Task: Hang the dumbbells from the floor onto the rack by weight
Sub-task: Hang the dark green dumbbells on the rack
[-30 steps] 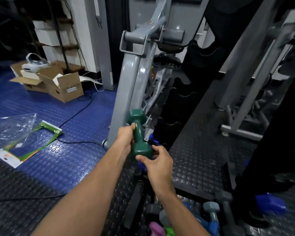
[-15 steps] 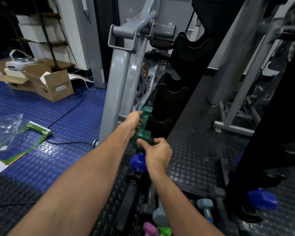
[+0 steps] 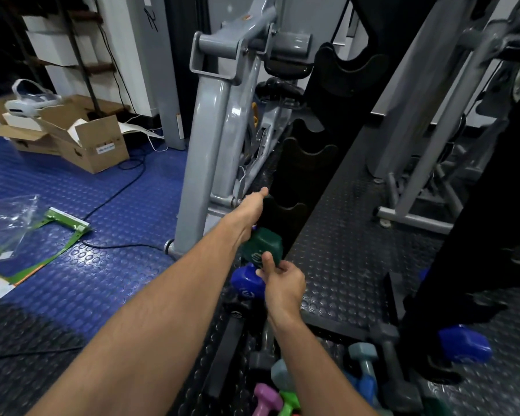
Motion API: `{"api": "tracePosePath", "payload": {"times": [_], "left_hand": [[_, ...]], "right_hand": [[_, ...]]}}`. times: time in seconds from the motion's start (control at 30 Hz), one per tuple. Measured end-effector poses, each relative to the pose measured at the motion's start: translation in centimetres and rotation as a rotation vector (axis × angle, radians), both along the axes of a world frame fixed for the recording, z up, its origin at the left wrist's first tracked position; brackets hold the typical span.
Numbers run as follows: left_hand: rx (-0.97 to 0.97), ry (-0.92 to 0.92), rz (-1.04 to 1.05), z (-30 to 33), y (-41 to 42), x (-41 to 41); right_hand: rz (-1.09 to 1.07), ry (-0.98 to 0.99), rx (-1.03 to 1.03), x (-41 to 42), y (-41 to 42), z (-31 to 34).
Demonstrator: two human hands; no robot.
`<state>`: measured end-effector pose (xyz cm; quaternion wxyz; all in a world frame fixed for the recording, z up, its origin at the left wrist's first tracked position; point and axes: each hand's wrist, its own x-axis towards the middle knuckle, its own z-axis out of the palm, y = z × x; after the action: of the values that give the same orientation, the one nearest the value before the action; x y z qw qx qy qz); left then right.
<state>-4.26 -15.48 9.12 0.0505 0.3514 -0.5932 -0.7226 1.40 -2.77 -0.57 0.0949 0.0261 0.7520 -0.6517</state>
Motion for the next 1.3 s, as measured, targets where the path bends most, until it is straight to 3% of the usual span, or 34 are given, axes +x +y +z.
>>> {"api": "tracePosePath", "payload": {"times": [0.43,0.57,0.77,0.87,1.07,1.23,1.3], "left_hand": [[0.086,0.171,0.144,-1.3,0.2,1.8],[-0.036,0.286,0.430,-3.8,1.6,4.5],[-0.336,0.254,0.785,-11.2,9.9,11.1],[-0.300,0.132,0.676,-15.7,14.5,12.5],[0.006,-0.116,0.174,-25.6,21.6,12.7],[0.031,-0.188,-0.055,-27.0,27.8,11.9],[0.042,-0.178,-0.151,-26.7,30.7,10.9]], "right_hand": [[0.149,0.220,0.107,-1.1,3.0,2.1],[0.302,0.212,0.139,-1.9,5.2,2.4],[0.442,0.145,0.347,-3.0,13.0,0.0],[0.406,-0.004,0.476,-3.3,18.0,-3.1],[0.282,-0.104,0.824,-3.0,29.0,-10.7],[0.094,-0.038,0.953,-1.4,36.1,-10.4],[0.124,-0.036,1.035,-1.8,38.9,-11.2]]}}
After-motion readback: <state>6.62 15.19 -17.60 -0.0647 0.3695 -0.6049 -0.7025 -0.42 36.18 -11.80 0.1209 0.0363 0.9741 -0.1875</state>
